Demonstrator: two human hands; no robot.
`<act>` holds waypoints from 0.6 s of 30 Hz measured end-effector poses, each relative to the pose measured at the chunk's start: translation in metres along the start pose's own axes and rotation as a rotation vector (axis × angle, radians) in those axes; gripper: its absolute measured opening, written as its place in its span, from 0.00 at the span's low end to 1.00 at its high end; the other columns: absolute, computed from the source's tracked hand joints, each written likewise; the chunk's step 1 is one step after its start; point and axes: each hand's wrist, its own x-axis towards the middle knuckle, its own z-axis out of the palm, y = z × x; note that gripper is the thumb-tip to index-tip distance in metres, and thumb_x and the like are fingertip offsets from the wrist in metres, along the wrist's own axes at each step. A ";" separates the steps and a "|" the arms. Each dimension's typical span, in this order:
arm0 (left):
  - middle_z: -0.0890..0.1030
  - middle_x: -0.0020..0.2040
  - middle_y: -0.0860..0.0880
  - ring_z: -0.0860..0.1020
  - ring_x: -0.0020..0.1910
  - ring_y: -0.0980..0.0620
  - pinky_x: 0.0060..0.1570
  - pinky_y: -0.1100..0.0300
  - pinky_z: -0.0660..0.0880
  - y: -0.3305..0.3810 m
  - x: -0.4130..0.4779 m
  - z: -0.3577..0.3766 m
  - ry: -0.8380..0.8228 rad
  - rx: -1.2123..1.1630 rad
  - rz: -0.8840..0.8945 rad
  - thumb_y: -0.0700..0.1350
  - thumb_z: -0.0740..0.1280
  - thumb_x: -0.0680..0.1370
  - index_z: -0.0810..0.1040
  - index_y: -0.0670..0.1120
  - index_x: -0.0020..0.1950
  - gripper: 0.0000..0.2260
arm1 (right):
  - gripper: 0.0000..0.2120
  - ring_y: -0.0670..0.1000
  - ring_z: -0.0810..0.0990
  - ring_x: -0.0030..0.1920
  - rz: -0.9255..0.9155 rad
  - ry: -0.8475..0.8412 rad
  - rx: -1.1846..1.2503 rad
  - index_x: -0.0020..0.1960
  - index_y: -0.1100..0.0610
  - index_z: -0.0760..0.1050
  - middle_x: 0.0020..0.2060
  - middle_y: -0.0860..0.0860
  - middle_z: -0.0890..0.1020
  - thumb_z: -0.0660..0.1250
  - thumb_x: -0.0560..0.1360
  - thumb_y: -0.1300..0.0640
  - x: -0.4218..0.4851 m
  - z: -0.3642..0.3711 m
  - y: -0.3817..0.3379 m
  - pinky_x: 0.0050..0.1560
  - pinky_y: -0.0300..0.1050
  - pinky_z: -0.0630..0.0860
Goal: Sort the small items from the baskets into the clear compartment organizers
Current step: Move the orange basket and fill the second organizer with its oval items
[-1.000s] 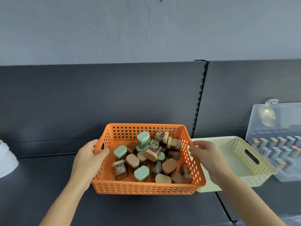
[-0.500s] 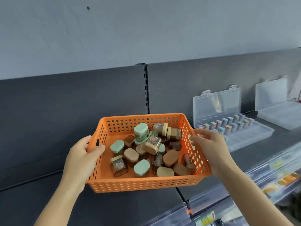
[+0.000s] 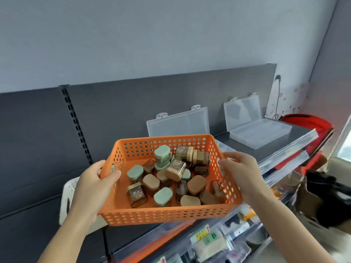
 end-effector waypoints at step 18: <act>0.83 0.43 0.52 0.82 0.43 0.51 0.39 0.54 0.77 0.071 0.054 0.252 -0.221 -0.079 0.029 0.43 0.67 0.77 0.79 0.54 0.49 0.05 | 0.08 0.49 0.84 0.31 0.083 0.219 -0.052 0.55 0.57 0.78 0.38 0.53 0.84 0.65 0.76 0.60 0.133 -0.187 0.040 0.35 0.46 0.80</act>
